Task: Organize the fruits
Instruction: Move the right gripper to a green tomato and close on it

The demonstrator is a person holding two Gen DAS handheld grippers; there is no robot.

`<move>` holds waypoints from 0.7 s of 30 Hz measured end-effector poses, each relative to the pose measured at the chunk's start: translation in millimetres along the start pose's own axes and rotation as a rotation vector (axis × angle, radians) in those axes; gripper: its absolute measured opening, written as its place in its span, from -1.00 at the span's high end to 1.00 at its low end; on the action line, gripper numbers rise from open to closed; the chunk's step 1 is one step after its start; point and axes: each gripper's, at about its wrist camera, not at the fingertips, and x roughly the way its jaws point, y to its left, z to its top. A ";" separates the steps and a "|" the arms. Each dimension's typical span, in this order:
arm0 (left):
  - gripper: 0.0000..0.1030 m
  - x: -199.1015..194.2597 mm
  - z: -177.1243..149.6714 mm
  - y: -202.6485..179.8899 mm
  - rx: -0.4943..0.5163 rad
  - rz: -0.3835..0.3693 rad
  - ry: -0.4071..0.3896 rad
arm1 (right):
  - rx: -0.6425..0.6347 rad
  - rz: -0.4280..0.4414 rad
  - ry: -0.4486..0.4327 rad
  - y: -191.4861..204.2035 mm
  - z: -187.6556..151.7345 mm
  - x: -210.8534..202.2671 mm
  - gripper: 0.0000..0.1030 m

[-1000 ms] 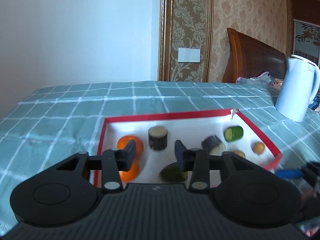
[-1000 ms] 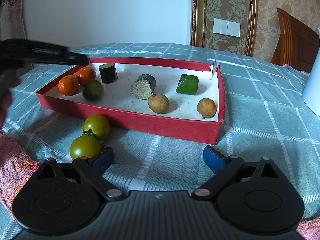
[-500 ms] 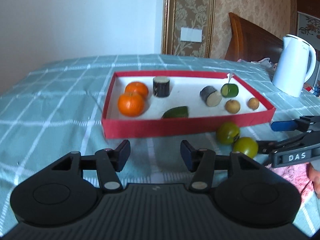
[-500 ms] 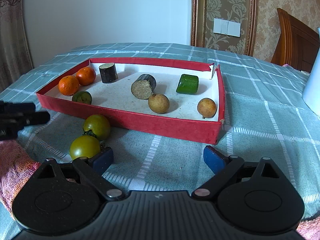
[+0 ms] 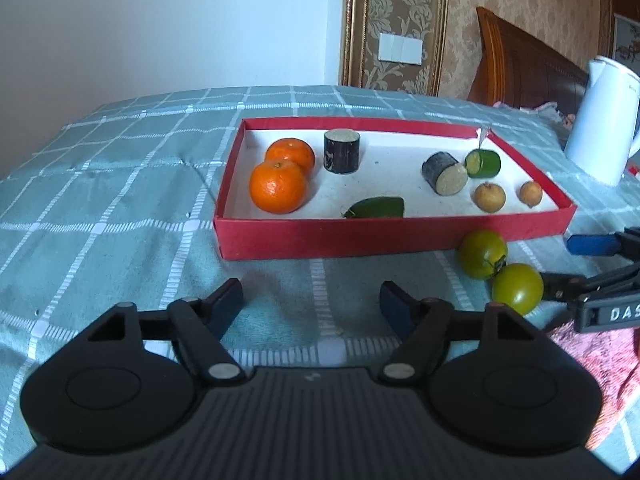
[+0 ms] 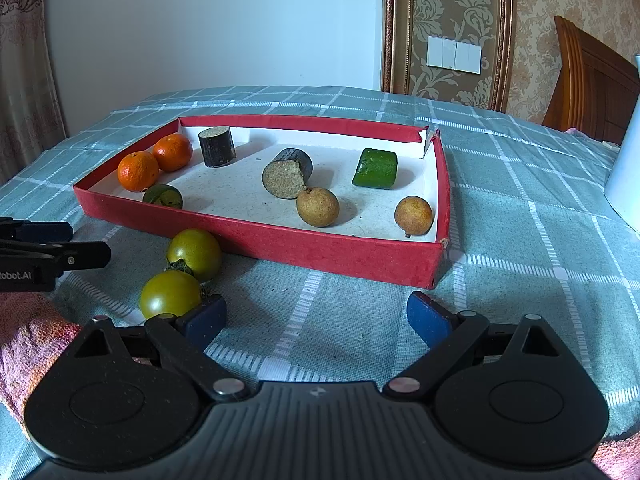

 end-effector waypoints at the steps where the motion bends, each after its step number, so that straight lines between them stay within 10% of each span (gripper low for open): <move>1: -0.47 0.4 0.0 -1.4 0.008 0.005 0.003 | 0.009 -0.001 -0.003 -0.4 -0.2 -0.1 -0.89; 21: -0.85 6.2 1.9 0.7 -0.008 -0.014 0.017 | 0.038 0.094 -0.097 33.4 0.6 -20.9 -0.86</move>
